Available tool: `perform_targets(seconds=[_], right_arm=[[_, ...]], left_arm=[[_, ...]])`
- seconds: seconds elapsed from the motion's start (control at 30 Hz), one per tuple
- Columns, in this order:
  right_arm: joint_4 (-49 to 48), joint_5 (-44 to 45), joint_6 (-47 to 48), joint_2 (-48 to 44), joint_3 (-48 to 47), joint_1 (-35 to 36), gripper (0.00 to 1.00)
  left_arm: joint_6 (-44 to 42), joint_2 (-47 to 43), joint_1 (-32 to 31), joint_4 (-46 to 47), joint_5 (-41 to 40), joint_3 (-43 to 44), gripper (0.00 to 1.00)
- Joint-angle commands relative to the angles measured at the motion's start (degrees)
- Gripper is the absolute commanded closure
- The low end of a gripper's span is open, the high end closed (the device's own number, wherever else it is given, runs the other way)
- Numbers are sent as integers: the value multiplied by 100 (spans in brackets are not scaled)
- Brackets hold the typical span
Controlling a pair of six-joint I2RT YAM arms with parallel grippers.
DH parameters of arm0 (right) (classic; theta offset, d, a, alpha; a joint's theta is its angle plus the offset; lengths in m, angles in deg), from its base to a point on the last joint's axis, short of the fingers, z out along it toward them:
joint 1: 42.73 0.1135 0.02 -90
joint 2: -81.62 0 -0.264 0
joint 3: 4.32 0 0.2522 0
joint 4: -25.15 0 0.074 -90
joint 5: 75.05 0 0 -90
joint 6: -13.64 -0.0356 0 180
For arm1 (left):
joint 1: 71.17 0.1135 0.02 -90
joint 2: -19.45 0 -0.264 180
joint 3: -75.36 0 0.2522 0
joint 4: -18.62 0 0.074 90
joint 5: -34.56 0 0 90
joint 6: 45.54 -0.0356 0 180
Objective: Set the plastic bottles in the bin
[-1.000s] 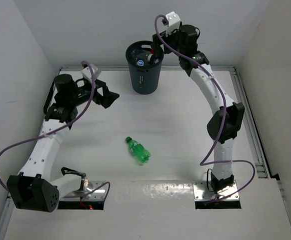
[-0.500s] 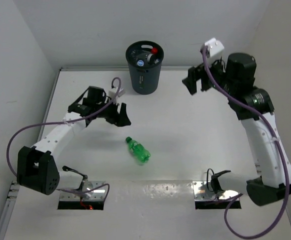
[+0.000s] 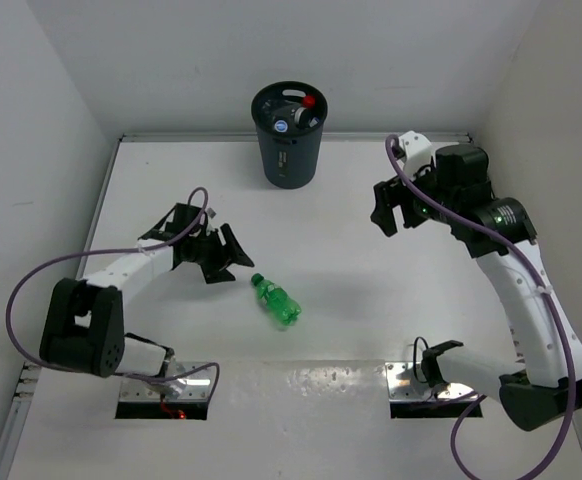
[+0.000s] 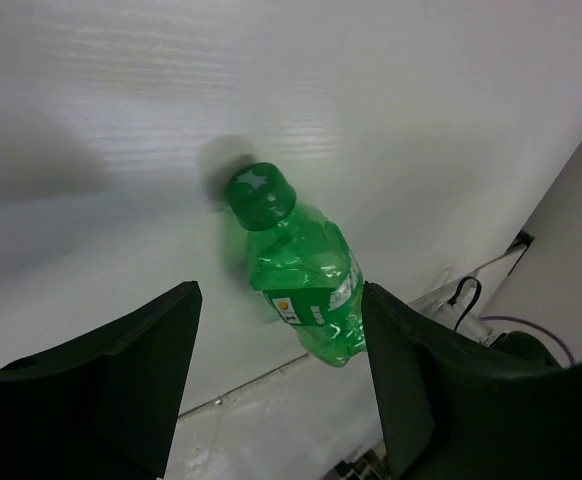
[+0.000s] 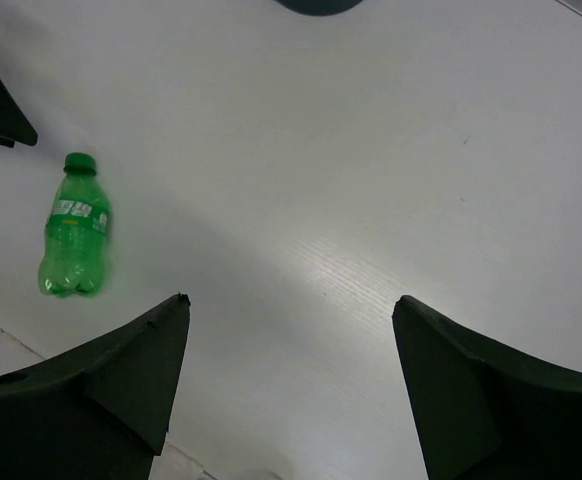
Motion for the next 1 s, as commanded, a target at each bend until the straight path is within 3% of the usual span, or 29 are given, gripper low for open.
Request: perform_targets(seconds=[0.0, 0.5, 0.8, 0.87, 0.97], right_arm=[[3, 47, -51, -132, 84, 13, 19], [232, 231, 134, 0, 128, 22, 19], [355, 258, 239, 62, 23, 13, 19], [364, 267, 283, 62, 5, 22, 19], [346, 267, 301, 79, -4, 22, 19]], left_arm=[[640, 418, 4, 134, 333, 70, 29], [869, 1992, -568, 239, 694, 404, 31], [685, 3055, -620, -103, 747, 1300, 32], [624, 3134, -620, -165, 668, 1362, 35], [623, 3135, -620, -218, 668, 1424, 49]])
